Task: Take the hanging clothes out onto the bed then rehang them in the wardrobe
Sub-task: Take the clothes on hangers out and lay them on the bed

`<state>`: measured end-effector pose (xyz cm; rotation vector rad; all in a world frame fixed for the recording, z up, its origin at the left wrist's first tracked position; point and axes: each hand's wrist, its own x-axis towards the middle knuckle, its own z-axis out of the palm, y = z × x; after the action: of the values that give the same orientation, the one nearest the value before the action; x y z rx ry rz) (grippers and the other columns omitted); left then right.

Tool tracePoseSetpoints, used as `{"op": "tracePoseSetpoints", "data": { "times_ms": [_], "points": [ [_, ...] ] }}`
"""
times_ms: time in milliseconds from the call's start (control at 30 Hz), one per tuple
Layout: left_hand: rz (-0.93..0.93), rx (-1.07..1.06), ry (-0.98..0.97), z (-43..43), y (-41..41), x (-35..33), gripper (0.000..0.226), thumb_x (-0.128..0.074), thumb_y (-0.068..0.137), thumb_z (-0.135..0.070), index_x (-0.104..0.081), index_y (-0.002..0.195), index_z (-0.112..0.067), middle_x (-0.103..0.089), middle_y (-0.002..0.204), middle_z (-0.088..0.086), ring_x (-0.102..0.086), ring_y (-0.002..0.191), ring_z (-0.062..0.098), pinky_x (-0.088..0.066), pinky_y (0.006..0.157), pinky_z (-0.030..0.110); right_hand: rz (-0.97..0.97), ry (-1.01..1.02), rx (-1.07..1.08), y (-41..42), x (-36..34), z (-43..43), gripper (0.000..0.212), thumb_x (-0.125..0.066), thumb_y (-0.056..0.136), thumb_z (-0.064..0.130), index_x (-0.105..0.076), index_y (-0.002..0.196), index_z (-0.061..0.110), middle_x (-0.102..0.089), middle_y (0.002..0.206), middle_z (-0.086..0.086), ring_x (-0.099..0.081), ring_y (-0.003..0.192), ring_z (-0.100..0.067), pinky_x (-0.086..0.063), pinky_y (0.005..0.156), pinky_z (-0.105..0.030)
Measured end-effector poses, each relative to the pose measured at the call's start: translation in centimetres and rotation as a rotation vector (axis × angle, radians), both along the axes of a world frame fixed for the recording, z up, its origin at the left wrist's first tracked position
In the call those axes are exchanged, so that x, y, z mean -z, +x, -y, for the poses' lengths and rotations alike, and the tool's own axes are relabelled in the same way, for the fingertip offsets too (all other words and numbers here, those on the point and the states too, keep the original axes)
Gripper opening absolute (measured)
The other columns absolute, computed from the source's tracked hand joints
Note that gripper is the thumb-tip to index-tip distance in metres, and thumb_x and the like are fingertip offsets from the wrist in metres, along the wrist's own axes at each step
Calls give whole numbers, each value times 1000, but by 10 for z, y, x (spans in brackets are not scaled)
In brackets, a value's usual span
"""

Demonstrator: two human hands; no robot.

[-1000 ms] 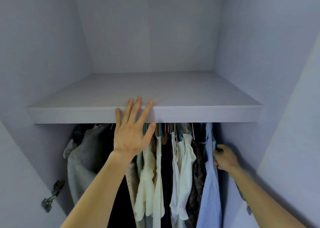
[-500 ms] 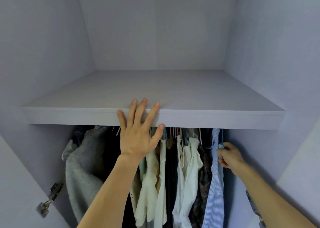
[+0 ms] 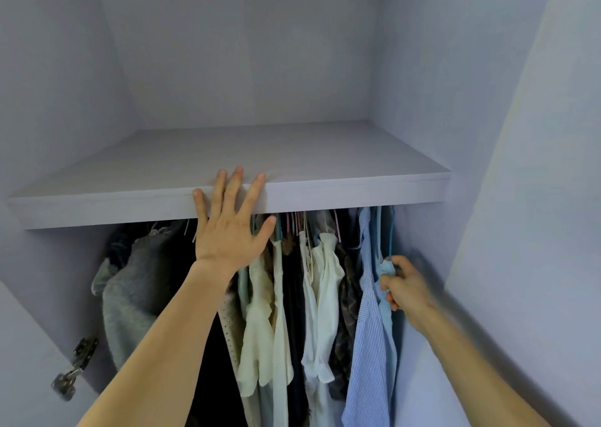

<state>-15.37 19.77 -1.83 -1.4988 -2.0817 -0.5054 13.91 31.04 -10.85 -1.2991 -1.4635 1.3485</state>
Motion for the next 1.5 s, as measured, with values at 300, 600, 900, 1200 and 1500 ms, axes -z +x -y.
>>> {"op": "tracePoseSetpoints", "data": {
  "times_ms": [300, 600, 900, 1200, 1500],
  "points": [
    [449, 144, -182, 75, 38, 12, 69, -53, 98, -45, -20, 157, -34, -1, 167, -2, -2, 154, 23, -6, 124, 46, 37, -92, -110, 36, 43, 144, 28, -52, 83, -6, -52, 102, 14, -49, 74, -8, -47, 43, -13, -40, 44, -28],
    [1060, 209, -547, 195, 123, 105, 54, -51, 100, -42, -38, 151, -32, -41, 154, -5, -41, 139, 14, -39, 106, 26, 95, -146, -286, 47, 60, 276, 31, -52, 83, -5, -52, 100, 21, -57, 99, -10, -56, 49, -17, -44, 45, -28],
    [1593, 173, -407, 282, 148, 136, 46, -54, 100, -34, -47, 145, -25, -59, 137, 0, -66, 105, 9, -48, 84, 24, 89, -268, -492, 38, 86, 401, 34, -55, 82, -9, -49, 106, 15, -57, 98, -7, -58, 48, -24, -45, 48, -32],
    [1747, 5, -200, 388, 135, 153, 33, -45, 103, -13, -57, 133, -16, -65, 90, 1, -61, 74, 20, -53, 77, 33, 165, -321, -812, 4, 112, 483, 35, -56, 81, -5, -50, 104, 20, -54, 97, -3, -60, 50, -24, -52, 53, -35],
    [1714, -231, -94, 487, 116, 178, 30, -48, 100, -13, -72, 115, -25, -58, 76, 0, -53, 70, 22, -47, 71, 33, 274, -155, -1172, -40, 128, 490, 22, -67, 90, 14, -61, 108, 27, -65, 91, 7, -68, 65, -14, -48, 59, -22]
  ]
}}
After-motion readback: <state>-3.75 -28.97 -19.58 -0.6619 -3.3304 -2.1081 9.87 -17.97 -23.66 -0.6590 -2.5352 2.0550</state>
